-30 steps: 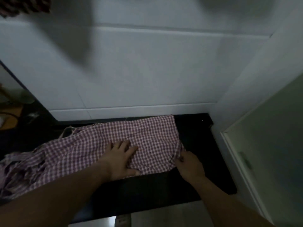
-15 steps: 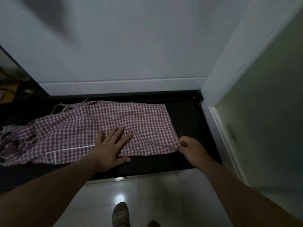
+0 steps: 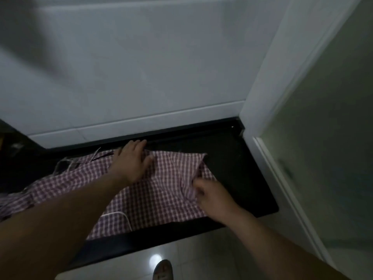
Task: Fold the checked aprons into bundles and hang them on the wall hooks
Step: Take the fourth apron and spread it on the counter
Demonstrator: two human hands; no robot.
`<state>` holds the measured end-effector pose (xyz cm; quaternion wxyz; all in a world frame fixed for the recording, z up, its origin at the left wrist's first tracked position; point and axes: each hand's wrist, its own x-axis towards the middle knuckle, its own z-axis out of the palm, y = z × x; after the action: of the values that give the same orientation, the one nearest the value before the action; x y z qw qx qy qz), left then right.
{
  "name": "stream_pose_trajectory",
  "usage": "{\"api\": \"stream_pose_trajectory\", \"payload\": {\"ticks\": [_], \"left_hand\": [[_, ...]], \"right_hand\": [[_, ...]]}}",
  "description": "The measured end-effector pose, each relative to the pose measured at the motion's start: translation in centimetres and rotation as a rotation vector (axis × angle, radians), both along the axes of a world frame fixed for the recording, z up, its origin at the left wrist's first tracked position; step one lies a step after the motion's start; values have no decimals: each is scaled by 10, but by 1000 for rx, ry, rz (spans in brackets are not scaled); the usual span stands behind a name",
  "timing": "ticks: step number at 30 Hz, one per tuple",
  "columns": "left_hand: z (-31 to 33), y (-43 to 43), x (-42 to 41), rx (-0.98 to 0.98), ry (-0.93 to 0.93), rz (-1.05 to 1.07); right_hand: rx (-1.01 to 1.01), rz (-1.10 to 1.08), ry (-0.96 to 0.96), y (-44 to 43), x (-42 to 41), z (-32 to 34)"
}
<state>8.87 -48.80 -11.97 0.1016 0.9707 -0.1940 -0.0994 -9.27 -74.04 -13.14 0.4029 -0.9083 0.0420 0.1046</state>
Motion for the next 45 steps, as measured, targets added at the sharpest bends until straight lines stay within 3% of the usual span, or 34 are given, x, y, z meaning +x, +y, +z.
{"api": "stream_pose_trajectory", "payload": {"ticks": [2,4,6,8,9,10,12,13,16,19,21,24,26,29,31,34,38,41,43,45], "left_hand": [[7,-2,23,50,78,-10],[11,-6,36,160,169,-85],[12,-16,48,271,252,-168],[15,-27,56,269,422,-190],[16,-34,61,231,518,-198],[19,-40,63,194,598,-227],[27,-53,66,130,707,-311],[31,-59,67,94,746,-350],[43,-72,65,-49,839,-442],[54,-68,66,-179,973,-467],[57,-60,69,-149,1162,-368],[55,-47,69,10,1362,-108],[55,-46,67,83,1240,-95],[55,-49,63,242,994,-300],[49,-48,65,23,879,-272],[47,-49,68,-367,654,-191],[53,-55,72,-612,450,-175],[48,-54,77,-661,301,-157],[43,-50,76,-585,177,-136],[34,-43,68,-420,-79,-169]], "right_hand": [[-278,296,-15,-3,-26,-13],[-305,305,35,-8,-45,-14],[-137,74,78,-1,-31,4],[174,-346,227,3,2,17],[220,-511,243,0,19,15],[131,-581,209,-5,33,14],[-60,-551,217,-15,56,11],[1,-513,260,-21,68,11],[514,-263,560,-32,97,23],[629,-68,843,-47,99,39],[630,-55,813,-57,94,45],[640,-188,579,-66,86,56],[693,-298,489,-71,82,61],[872,-371,503,-71,75,71],[984,-519,586,-68,73,65],[967,-659,682,-61,79,41],[1002,-548,646,-43,84,48],[992,-414,588,-50,88,59],[840,-487,406,-62,97,57],[286,-740,48,-78,103,52]]}}
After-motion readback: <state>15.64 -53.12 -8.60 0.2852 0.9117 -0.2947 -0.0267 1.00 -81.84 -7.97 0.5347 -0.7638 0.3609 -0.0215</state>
